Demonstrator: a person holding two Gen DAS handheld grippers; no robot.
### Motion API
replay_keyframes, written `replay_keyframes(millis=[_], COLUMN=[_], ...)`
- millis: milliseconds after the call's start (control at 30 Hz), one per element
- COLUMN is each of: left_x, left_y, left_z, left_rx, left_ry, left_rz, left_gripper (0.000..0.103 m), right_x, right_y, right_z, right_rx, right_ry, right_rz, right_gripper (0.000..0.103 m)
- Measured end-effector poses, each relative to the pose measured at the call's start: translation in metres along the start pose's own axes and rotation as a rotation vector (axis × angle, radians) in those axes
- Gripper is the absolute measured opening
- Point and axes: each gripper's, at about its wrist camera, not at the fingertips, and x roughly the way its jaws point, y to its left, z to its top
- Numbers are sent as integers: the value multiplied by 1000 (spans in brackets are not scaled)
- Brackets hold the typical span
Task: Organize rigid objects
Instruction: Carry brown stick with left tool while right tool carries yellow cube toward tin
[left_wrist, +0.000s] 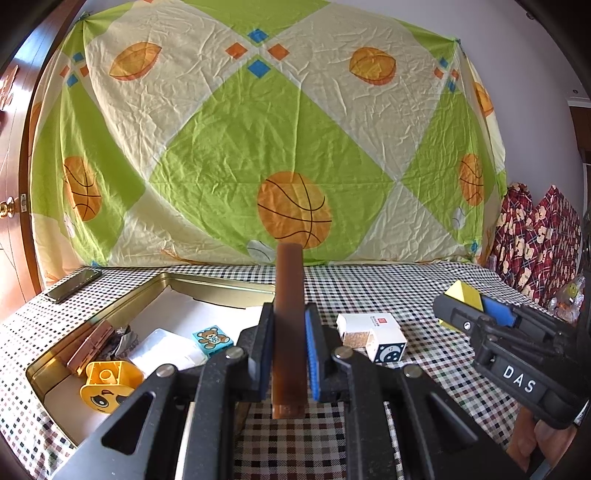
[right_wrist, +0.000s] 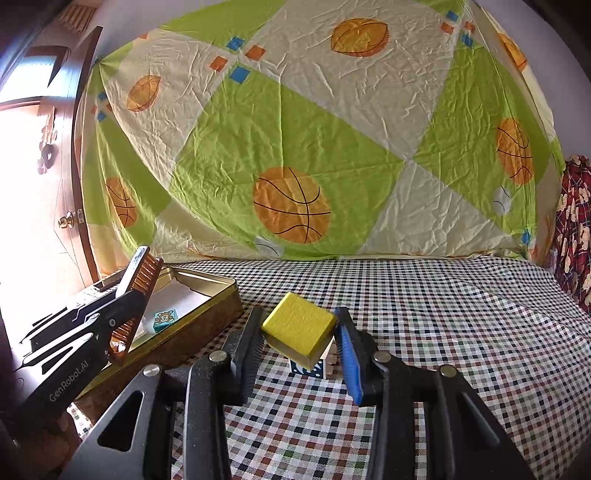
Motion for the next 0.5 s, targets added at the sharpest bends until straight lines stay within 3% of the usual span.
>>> replay_keyframes(millis=[500], left_x=[-8], left_y=[9], left_z=[-1], left_rx=[-6], left_ry=[-9], left_rz=[18], left_gripper=[14], right_x=[-3], right_y=[11], right_z=[0], right_rx=[-23], right_ry=[-21], right_rz=[52], right_gripper=[40])
